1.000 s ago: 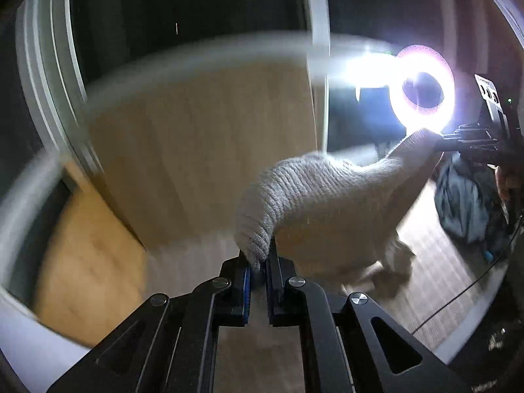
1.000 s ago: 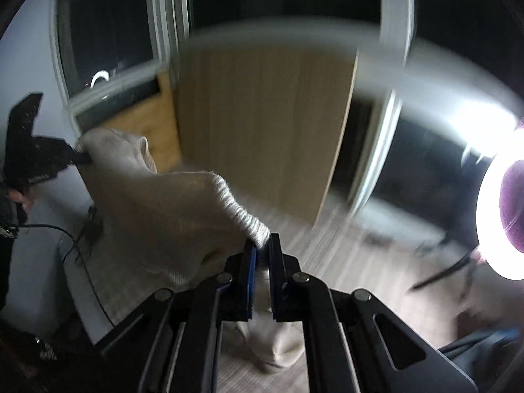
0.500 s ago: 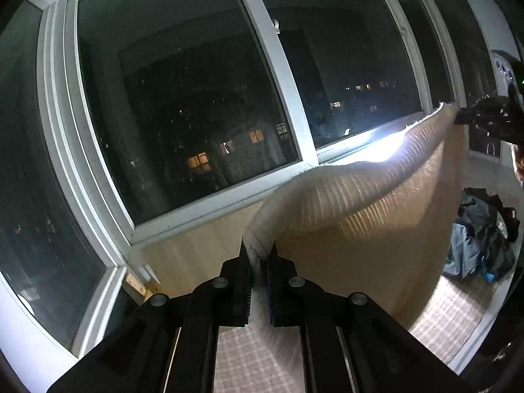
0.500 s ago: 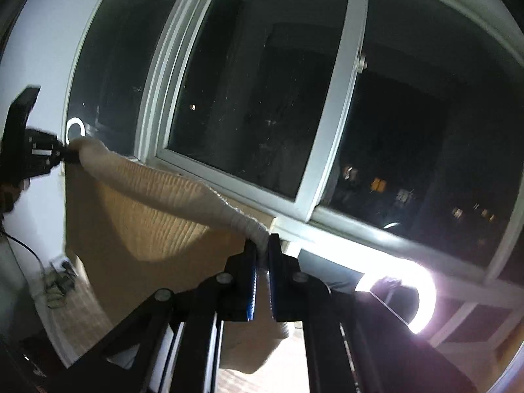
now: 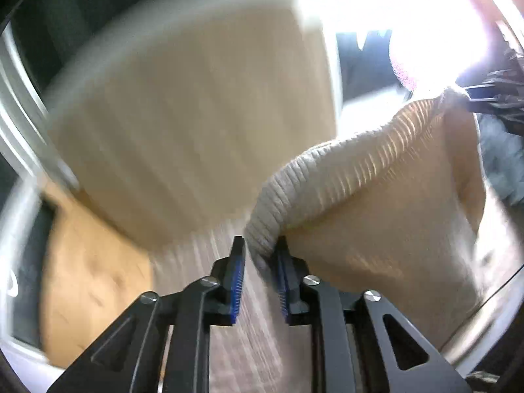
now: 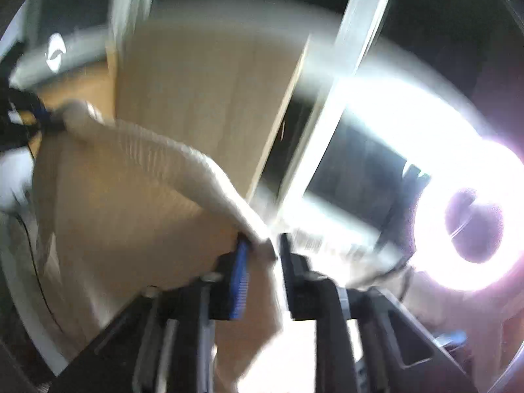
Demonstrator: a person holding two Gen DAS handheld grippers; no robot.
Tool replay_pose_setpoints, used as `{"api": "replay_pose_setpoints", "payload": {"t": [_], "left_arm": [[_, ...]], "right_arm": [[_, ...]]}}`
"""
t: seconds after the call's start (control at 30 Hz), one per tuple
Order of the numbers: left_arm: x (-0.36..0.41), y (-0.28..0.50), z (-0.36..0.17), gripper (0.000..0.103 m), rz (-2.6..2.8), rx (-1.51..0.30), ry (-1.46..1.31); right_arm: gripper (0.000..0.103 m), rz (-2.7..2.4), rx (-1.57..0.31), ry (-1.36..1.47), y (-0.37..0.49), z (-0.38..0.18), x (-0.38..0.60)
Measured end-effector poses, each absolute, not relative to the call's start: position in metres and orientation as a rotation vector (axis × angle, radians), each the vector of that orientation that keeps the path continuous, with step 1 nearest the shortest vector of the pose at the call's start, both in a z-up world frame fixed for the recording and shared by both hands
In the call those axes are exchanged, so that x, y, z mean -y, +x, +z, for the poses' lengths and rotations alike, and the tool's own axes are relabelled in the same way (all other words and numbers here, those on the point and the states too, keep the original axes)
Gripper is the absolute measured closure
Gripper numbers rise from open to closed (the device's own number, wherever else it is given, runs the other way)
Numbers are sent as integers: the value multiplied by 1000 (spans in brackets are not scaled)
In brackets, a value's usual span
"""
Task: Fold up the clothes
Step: 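Lift the sweater with both grippers and shake it open, then lay the sweater flat on the rug and open both grippers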
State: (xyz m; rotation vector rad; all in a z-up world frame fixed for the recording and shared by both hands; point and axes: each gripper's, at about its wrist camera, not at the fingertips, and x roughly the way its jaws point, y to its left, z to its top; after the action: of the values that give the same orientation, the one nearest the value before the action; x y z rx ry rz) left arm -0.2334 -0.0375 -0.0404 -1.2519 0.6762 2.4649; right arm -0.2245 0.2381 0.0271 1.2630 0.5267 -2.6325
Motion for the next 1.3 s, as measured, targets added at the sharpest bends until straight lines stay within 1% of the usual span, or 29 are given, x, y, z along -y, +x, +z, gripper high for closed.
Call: {"api": "replay_pose_setpoints", "payload": {"t": [0.07,0.13,0.17,0.2,0.27,0.3,0.33,0.47,0.57,0.67,0.73,0.77,0.8,0.83,0.87,0.9,0.93,0.97,1.03,1.13,1.23,1.3], "left_arm": [[44,-260,-115,85,2374,-661,-1474],[56,-269,-152,84,2317,-561,-1568],[58,-274,-157,84,2312,-538,-1583],[60,-279,-163,84,2307,-514,-1597],[64,-290,-174,74,2297,-467,-1624],[66,-295,-179,64,2291,-443,-1638],[68,-301,-185,60,2286,-419,-1652],[73,-314,-206,60,2265,-359,-1721],[75,-316,-216,60,2246,-312,-1741],[74,-313,-218,60,2237,-297,-1733],[74,-311,-220,60,2231,-287,-1728],[73,-310,-221,62,2228,-282,-1726],[73,-309,-221,65,2225,-276,-1723],[73,-308,-222,73,2222,-271,-1721],[72,-307,-223,79,2218,-266,-1718],[72,-306,-224,91,2215,-261,-1715],[71,-305,-224,93,2213,-258,-1711],[69,-304,-216,94,2225,-270,-1686],[64,-302,-201,95,2247,-294,-1635],[57,-299,-178,95,2279,-330,-1557],[50,-297,-156,95,2308,-365,-1479],[45,-295,-141,95,2326,-388,-1427]], "right_arm": [[78,-2517,-494,1458,-242,-42,-246],[78,-2468,-379,1543,-246,-77,-265],[78,-2450,-317,1574,-248,-91,-275],[73,-2439,-261,1601,-252,-102,-284],[63,-2435,-166,1637,-266,-117,-302],[62,-2427,-140,1646,-273,-121,-305],[62,-2412,-115,1656,-280,-127,-307],[61,-2358,-77,1657,-289,-150,-294],[61,-2328,-47,1642,-313,-164,-282],[55,-2298,-54,1656,-326,-174,-271],[54,-2280,-79,1664,-331,-180,-263],[53,-2282,-99,1651,-333,-181,-260],[53,-2274,-109,1646,-334,-182,-257],[53,-2264,-104,1645,-334,-181,-256],[60,-2259,-96,1637,-333,-179,-255],[83,-2254,-88,1629,-331,-177,-255],[91,-2250,-80,1621,-330,-175,-254],[96,-2250,-61,1609,-327,-171,-254],[98,-2263,-14,1573,-321,-159,-256],[99,-2328,-25,1503,-308,-129,-261],[99,-2441,-68,1423,-293,-86,-277],[99,-2537,-149,1386,-290,-59,-289]]}}
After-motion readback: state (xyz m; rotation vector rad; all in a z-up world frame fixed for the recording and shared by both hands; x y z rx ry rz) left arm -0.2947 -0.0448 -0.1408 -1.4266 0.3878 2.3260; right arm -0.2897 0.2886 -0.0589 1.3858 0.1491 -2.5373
